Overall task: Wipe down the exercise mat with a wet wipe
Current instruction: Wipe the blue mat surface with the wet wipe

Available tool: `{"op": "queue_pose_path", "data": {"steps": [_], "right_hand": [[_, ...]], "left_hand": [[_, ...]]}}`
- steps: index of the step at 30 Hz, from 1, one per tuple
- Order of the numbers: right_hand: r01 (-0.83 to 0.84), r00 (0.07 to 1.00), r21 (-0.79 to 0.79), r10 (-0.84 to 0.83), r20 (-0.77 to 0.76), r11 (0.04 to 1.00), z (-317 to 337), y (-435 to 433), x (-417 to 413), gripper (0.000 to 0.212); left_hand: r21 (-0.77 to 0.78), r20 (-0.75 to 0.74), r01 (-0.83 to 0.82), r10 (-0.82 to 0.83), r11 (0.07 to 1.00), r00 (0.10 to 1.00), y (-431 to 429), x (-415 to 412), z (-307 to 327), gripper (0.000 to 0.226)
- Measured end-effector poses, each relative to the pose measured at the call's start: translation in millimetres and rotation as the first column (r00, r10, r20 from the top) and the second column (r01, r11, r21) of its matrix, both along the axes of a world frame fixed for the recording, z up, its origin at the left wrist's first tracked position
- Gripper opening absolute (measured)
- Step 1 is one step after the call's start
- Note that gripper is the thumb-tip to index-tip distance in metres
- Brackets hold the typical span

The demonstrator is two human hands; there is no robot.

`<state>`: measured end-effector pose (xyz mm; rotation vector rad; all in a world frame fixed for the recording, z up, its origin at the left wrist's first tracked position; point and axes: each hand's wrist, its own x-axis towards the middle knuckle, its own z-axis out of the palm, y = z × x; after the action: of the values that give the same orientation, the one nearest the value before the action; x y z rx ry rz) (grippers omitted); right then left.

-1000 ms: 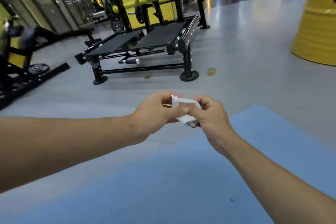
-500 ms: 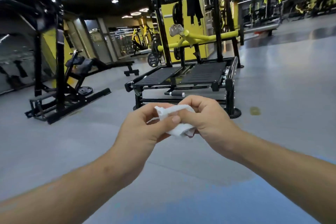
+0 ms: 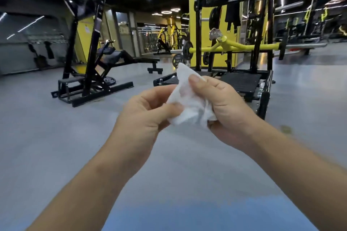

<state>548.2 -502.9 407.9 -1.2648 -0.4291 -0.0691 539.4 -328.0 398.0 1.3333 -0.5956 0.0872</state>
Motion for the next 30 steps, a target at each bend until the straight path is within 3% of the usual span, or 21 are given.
{"op": "queue_pose_path", "data": {"steps": [3, 7, 10, 13, 15, 17, 21, 24, 28, 30], "right_hand": [[0.047, 0.999, -0.011, -0.048, -0.013, 0.999, -7.3, 8.7, -5.8, 0.04], [0.063, 0.998, -0.007, -0.063, -0.009, 0.998, -12.9, 22.7, -8.2, 0.039], [0.082, 0.991, -0.072, -0.073, 0.112, 0.994, -11.7, 34.3, -9.3, 0.025], [0.167, 0.939, -0.2, -0.094, 0.331, 0.965, -2.9, 45.7, -11.8, 0.025], [0.183, 0.895, -0.214, -0.073, 0.439, 0.959, 5.8, 55.1, -13.8, 0.022], [0.189, 0.87, -0.203, -0.068, 0.489, 0.961, 14.2, 63.3, -13.5, 0.021], [0.258, 0.857, -0.224, -0.115, 0.503, 0.94, 22.2, 75.4, -6.9, 0.025], [0.312, 0.877, -0.2, -0.2, 0.437, 0.929, 18.3, 76.4, 1.5, 0.029], [0.322, 0.917, -0.197, -0.253, 0.308, 0.926, 3.0, 82.2, 10.8, 0.026], [0.309, 0.929, -0.207, -0.248, 0.274, 0.928, -5.7, 88.0, 13.5, 0.024]], "left_hand": [[0.13, 0.03, -0.087, 0.084, 0.988, 0.996, 18.6, -6.6, -5.1, 0.022], [0.168, -0.065, -0.208, 0.221, 0.964, 0.973, 28.7, -13.1, -12.3, 0.024], [0.124, -0.125, -0.26, 0.275, 0.958, 0.953, 32.2, -15.3, -12.1, 0.022], [-0.019, -0.171, -0.267, 0.26, 0.964, 0.95, 34.5, -21.7, -8.4, 0.04], [-0.06, -0.122, -0.178, 0.169, 0.982, 0.978, 38.2, -27.3, -6.1, 0.047], [0.021, -0.014, -0.082, 0.082, 0.996, 0.997, 41.9, -32.8, -6.6, 0.053], [0.172, 0.032, -0.235, 0.233, 0.957, 0.972, 54.9, -34.0, -15.3, 0.04], [0.055, -0.117, -0.303, 0.308, 0.951, 0.944, 71.2, -34.3, -20.9, 0.036], [-0.212, -0.276, -0.282, 0.22, 0.936, 0.936, 89.9, -31.7, -22.1, 0.035], [-0.309, -0.345, -0.246, 0.133, 0.919, 0.929, 95.7, -30.2, -22.1, 0.046]]}}
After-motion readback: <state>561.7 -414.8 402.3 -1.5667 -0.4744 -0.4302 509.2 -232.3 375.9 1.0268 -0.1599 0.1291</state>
